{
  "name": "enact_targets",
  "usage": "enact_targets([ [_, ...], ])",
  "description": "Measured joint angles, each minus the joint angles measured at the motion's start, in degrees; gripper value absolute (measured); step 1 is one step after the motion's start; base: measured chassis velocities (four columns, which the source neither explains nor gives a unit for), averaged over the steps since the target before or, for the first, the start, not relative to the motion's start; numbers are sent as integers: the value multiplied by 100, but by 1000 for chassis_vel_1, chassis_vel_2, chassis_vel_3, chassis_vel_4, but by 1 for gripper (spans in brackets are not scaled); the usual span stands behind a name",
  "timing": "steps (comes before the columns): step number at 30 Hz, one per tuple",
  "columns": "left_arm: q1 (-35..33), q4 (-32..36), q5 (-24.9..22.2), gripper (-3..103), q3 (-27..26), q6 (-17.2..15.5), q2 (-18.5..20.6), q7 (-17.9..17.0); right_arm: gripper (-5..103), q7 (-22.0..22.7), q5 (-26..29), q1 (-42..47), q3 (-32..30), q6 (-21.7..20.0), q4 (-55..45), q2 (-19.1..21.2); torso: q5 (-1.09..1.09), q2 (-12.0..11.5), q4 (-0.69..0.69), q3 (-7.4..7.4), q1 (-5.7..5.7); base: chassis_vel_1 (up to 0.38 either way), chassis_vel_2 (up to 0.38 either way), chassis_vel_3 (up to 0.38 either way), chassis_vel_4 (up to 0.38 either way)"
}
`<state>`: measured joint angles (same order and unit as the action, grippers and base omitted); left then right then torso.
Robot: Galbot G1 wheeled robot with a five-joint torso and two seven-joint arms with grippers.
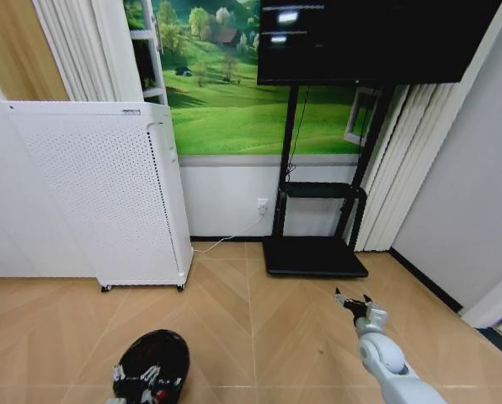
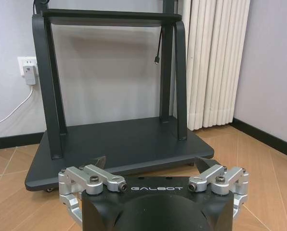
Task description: Pick up the trash bin and place the garbage on the floor into it.
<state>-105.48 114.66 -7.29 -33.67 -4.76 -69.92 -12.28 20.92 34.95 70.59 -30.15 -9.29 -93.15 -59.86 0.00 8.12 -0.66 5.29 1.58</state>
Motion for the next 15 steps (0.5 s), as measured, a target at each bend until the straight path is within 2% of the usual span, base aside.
enact_targets([
  [9,344,52,-79,100,-148,-4,73,-38,100,0,0,0,0,0,0,0,-1,0,1,0,0,0,0,0,0],
  [10,547,213,-274,100,-220,-128,93,-156,100,0,0,0,0,0,0,0,-1,0,0,0,0,0,0,0,0],
  [11,547,213,-274,100,-220,-128,93,-156,100,0,0,0,0,0,0,0,-1,0,0,0,0,0,0,0,0],
  [13,850,555,-715,100,-330,-441,148,-312,100,0,0,0,0,0,0,0,-1,0,0,0,0,0,0,0,0],
  [15,985,698,-897,100,-410,-546,183,-332,100,0,0,0,0,0,0,0,0,-1,-1,1,0,0,0,0,0],
])
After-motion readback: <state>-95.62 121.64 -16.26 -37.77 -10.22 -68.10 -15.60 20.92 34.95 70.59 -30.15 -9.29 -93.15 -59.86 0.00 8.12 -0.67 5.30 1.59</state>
